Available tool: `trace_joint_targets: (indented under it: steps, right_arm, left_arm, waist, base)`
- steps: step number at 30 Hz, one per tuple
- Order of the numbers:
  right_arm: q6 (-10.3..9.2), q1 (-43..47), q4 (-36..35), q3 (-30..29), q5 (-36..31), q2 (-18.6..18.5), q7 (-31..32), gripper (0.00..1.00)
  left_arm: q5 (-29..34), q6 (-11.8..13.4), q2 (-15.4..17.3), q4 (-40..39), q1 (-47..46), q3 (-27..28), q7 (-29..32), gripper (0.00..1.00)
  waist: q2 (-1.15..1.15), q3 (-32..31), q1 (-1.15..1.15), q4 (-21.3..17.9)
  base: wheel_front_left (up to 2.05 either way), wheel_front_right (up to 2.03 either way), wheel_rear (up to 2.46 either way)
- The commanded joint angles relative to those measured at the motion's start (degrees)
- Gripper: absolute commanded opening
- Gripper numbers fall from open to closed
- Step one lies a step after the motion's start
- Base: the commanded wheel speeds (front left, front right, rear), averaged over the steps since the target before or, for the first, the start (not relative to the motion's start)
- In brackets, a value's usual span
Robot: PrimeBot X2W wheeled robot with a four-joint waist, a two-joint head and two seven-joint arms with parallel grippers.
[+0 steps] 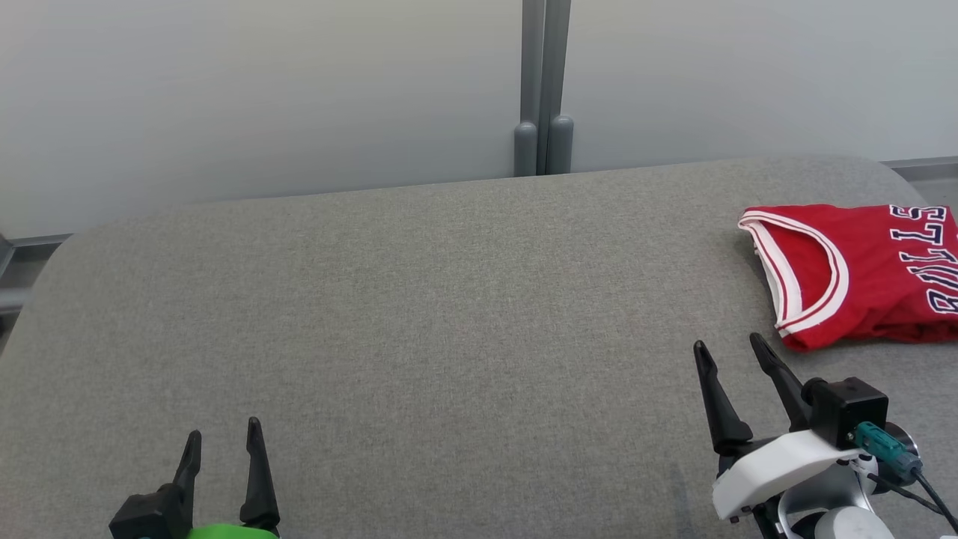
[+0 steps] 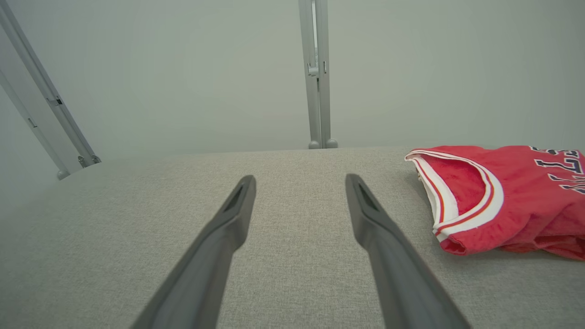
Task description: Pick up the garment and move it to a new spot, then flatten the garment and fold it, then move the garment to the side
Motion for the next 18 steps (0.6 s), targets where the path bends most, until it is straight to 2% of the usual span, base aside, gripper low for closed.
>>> trace_joint_targets:
  steps: [1,6,7,11,18]
  right_arm:
    - [-0.02,0.41,0.04,-0.14,-0.34,-0.1,0.24,1.0]
    - [-0.02,0.55,0.1,-0.02,-0.15,-0.1,0.22,1.0]
    - [0.0,0.08,0.09,0.05,-0.04,0.0,0.35,0.0]
    - [0.0,0.89,1.79,0.17,0.89,0.25,0.36,0.0]
    - [0.0,-0.06,2.9,-0.2,9.36,-0.13,0.77,0.0]
  left_arm:
    - [0.47,0.12,0.04,-0.1,0.66,0.14,-0.15,1.0]
    - [0.83,0.57,0.17,0.03,0.43,0.26,-0.15,1.0]
    - [0.38,0.4,-0.03,0.09,0.0,0.12,0.02,0.0]
    - [-0.47,0.19,-1.01,1.64,0.06,-0.02,0.55,0.0]
    - [-6.46,-1.9,-2.07,2.27,-1.25,2.29,2.62,0.0]
  waist:
    - [0.0,0.01,0.0,0.03]
    - [0.0,0.1,0.0,0.06]
    - [0.0,0.11,0.0,0.06]
    - [0.0,0.14,0.0,0.05]
    - [0.0,0.35,0.0,0.1]
  base:
    - [0.0,0.0,0.0]
    - [0.0,0.0,0.0]
    - [0.0,0.0,0.0]
    - [0.0,0.0,0.0]
    - [0.0,0.0,0.0]
